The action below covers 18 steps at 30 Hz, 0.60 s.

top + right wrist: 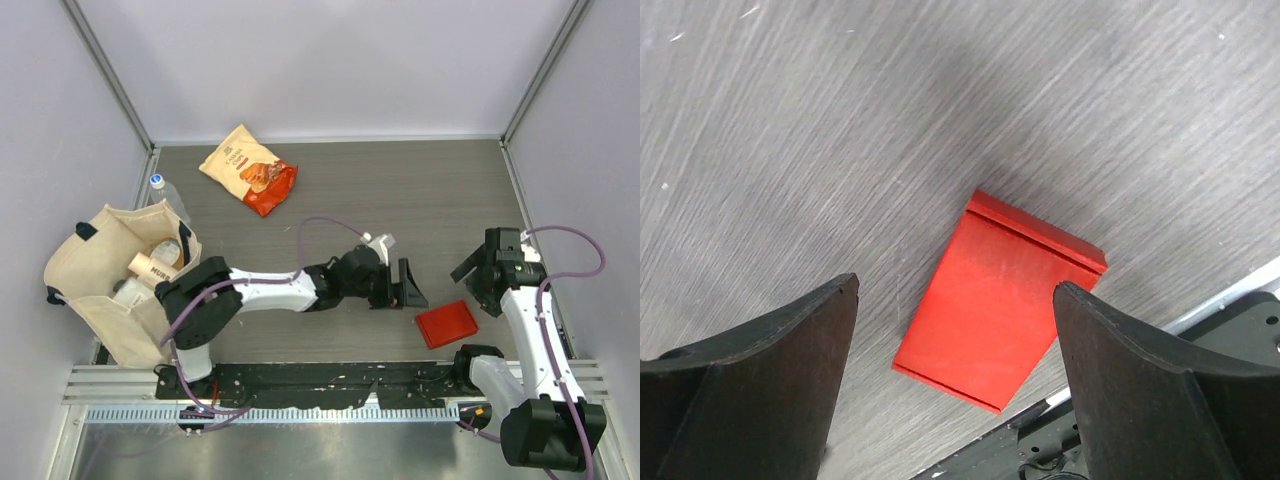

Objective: Fold the paper box

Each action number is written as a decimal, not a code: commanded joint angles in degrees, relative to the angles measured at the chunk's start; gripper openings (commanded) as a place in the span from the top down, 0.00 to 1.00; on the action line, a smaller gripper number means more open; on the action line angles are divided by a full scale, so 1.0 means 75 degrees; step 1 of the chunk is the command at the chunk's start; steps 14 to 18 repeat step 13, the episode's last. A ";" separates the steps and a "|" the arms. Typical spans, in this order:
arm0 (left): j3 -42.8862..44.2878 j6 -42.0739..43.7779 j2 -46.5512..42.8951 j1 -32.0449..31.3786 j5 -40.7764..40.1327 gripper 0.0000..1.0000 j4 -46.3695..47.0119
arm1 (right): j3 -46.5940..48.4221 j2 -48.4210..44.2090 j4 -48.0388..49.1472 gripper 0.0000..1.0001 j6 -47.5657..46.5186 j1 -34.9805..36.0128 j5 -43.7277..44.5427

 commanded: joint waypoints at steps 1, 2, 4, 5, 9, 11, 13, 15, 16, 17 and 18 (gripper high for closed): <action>-0.0230 0.1369 -0.1134 0.0263 -0.0714 0.14 -0.0768 | 0.0332 -0.0564 0.0482 0.16 -0.0878 0.0030 -0.0831; -0.0253 0.1674 -0.1334 0.0240 -0.0970 0.14 -0.1004 | 0.0461 -0.0624 0.0622 0.16 -0.1008 0.0030 -0.1322; -0.0370 0.2471 -0.2060 0.0240 -0.1673 0.14 -0.1579 | 0.0567 -0.0892 0.0880 0.16 -0.1336 0.0030 -0.2144; -0.0405 0.2694 -0.2352 0.0240 -0.1838 0.14 -0.1789 | 0.0614 -0.1010 0.1206 0.16 -0.1291 0.0030 -0.2669; -0.0371 0.3994 -0.3618 0.0251 -0.3127 0.14 -0.2971 | 0.1035 -0.1549 0.2052 0.16 -0.1559 0.0088 -0.3600; -0.0266 0.4394 -0.4450 0.0251 -0.3678 0.13 -0.3267 | 0.1678 -0.1539 0.2288 0.15 -0.1700 0.0158 -0.3705; -0.0149 0.4933 -0.5268 0.0251 -0.4157 0.12 -0.3677 | 0.2229 -0.1410 0.2369 0.15 -0.2074 0.0252 -0.3962; -0.0149 0.4933 -0.5268 0.0251 -0.4157 0.12 -0.3677 | 0.2229 -0.1410 0.2369 0.15 -0.2074 0.0252 -0.3962; -0.0149 0.4933 -0.5268 0.0251 -0.4157 0.12 -0.3677 | 0.2229 -0.1410 0.2369 0.15 -0.2074 0.0252 -0.3962; -0.0149 0.4933 -0.5268 0.0251 -0.4157 0.12 -0.3677 | 0.2229 -0.1410 0.2369 0.15 -0.2074 0.0252 -0.3962; -0.0149 0.4933 -0.5268 0.0251 -0.4157 0.12 -0.3677 | 0.2229 -0.1410 0.2369 0.15 -0.2074 0.0252 -0.3962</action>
